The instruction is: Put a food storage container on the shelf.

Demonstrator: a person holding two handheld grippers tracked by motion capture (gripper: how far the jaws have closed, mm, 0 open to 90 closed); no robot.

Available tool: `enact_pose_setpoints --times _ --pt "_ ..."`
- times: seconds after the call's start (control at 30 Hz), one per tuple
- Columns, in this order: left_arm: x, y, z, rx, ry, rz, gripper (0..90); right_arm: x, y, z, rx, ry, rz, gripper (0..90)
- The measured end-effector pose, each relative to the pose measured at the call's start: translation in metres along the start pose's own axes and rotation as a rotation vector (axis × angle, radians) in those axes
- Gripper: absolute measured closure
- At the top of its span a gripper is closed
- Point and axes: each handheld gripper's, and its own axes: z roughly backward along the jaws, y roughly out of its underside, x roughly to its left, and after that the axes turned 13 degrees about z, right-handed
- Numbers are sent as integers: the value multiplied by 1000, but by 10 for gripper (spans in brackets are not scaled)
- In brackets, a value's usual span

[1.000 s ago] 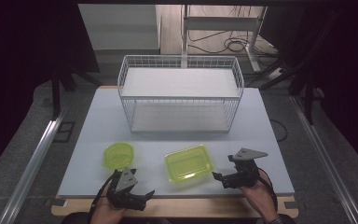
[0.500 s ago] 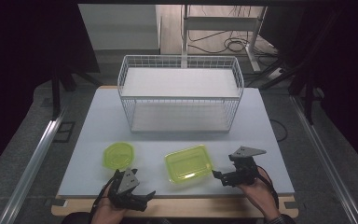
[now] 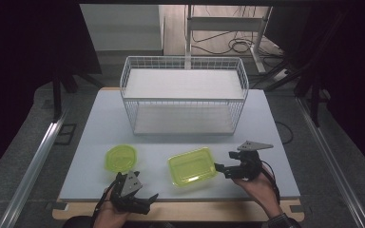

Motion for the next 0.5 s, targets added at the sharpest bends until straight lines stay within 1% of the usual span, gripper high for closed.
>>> enact_pose_setpoints --times 0.03,0.07,0.17,0.23,0.33,0.4,0.43,0.5 --pt "0 0 0 0 -1 0 28 -2 -1 -1 -2 -17 -16 208" --pt "0 0 0 3 -3 -4 28 -4 -2 -3 0 -28 -21 221" --pt "0 0 -1 5 -4 -8 28 -8 -4 -9 19 -63 -40 267" --pt "0 0 -1 5 -6 -11 29 -11 -5 -12 33 -82 -52 313" --pt "-1 0 -1 6 -6 -10 29 -17 -5 -18 49 -133 -101 374" --pt "-1 0 -1 9 -7 -12 30 -21 -6 -21 57 -169 -121 416" --pt "-1 0 -1 9 -7 -12 30 -23 -7 -23 64 -176 -134 430" --pt "-1 0 -2 10 -9 -13 30 -25 -8 -27 76 -192 -145 468"
